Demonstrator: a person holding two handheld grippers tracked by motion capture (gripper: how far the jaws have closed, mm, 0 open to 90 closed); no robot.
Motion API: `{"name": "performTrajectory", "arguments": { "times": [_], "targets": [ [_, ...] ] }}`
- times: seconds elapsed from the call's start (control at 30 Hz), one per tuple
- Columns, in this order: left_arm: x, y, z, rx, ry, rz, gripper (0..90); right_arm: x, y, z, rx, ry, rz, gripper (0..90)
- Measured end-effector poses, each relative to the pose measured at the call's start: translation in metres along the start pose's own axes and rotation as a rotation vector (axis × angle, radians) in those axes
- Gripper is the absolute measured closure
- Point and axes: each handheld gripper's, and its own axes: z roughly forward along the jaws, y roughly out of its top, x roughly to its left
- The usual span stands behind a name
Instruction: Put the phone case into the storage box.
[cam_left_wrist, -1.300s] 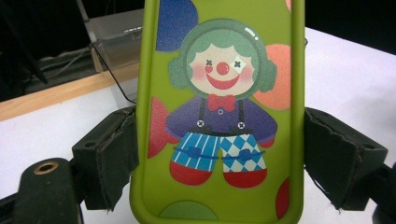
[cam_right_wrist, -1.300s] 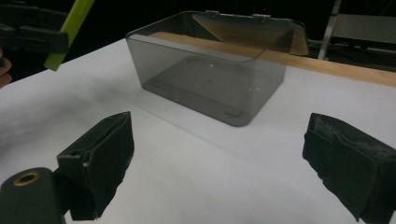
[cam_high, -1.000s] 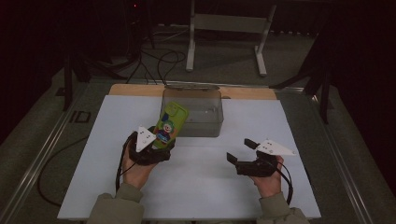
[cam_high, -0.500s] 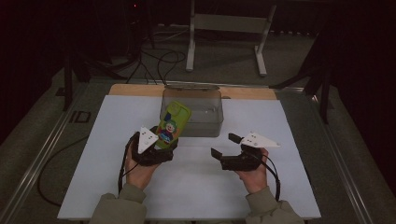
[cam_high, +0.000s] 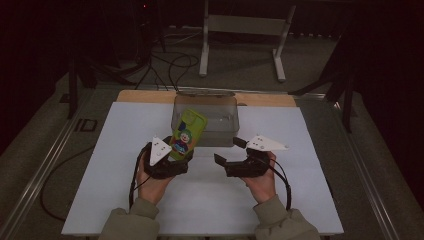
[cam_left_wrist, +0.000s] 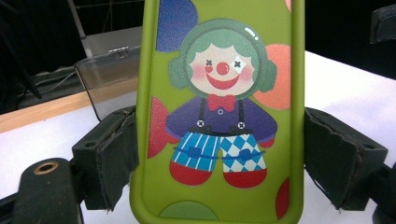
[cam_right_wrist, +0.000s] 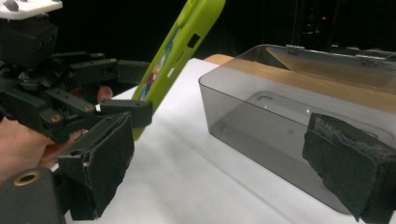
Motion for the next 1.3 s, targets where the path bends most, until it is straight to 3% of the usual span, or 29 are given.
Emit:
{"name": "performTrajectory", "arguments": {
  "times": [0.43, 0.57, 0.73, 1.3],
  "targets": [
    [-0.009, 0.000, 0.005, -0.023, -0.011, -0.042, 16.9, 0.005, 0.007, 0.019, -0.015, 0.043, 0.072, 9.4],
    [-0.011, 0.000, 0.006, -0.024, -0.008, -0.045, 16.9, 0.007, 0.009, 0.025, -0.028, 0.070, 0.101, 12.8],
    [-0.012, 0.000, 0.005, -0.032, -0.006, -0.054, 16.9, 0.010, 0.010, 0.033, -0.023, 0.070, 0.134, 16.6],
    [-0.016, 0.001, 0.007, -0.058, -0.016, -0.082, 16.9, 0.022, 0.008, 0.054, -0.030, 0.099, 0.261, 59.2]
  ]
}}
